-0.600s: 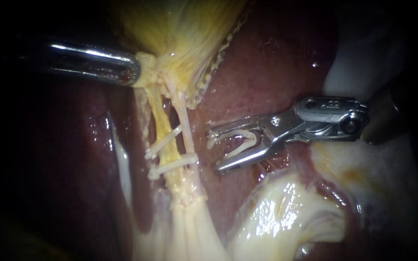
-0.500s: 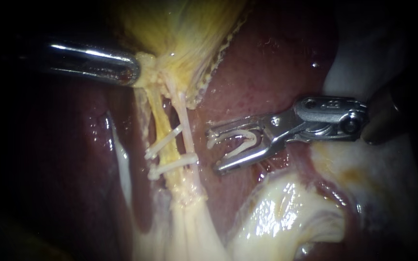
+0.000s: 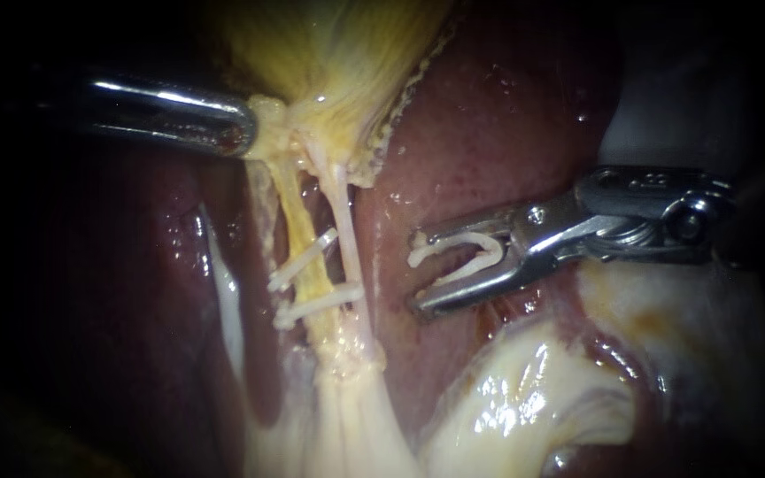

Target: Clipping third clip left tube

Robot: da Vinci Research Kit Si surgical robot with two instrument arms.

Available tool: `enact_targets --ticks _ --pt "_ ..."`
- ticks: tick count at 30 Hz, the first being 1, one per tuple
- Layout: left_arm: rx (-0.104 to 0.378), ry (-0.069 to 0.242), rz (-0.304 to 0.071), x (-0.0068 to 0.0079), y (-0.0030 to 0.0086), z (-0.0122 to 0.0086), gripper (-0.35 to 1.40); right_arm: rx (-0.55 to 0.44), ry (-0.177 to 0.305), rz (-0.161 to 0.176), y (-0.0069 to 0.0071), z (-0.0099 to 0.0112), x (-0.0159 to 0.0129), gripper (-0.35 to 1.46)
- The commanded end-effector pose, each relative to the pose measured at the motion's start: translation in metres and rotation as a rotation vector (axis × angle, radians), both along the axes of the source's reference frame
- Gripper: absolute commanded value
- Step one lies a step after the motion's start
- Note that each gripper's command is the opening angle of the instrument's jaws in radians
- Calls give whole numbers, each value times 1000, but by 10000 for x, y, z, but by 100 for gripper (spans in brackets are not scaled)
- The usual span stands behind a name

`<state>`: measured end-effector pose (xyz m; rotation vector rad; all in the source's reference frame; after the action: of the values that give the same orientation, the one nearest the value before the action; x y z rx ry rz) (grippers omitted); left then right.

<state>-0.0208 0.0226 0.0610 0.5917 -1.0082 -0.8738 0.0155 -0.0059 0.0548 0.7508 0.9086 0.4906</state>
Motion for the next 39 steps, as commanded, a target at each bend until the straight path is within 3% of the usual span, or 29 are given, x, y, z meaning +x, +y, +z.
enact_targets --ticks 1,9,18,27,39 --pt "1 -1 1 0 0 0 -35 -6 -9 7 0 -6 0 42" --pt "0 -1 1 1 0 1 -35 9 -36 55 6 -48 4 42" --pt "0 0 0 0 -1 1 -35 32 2 96 18 -67 20 42" --pt "0 0 0 1 -1 2 -35 44 25 127 23 -75 43 42" --pt "-1 -3 -1 1 0 2 -35 43 29 150 26 -66 73 42"
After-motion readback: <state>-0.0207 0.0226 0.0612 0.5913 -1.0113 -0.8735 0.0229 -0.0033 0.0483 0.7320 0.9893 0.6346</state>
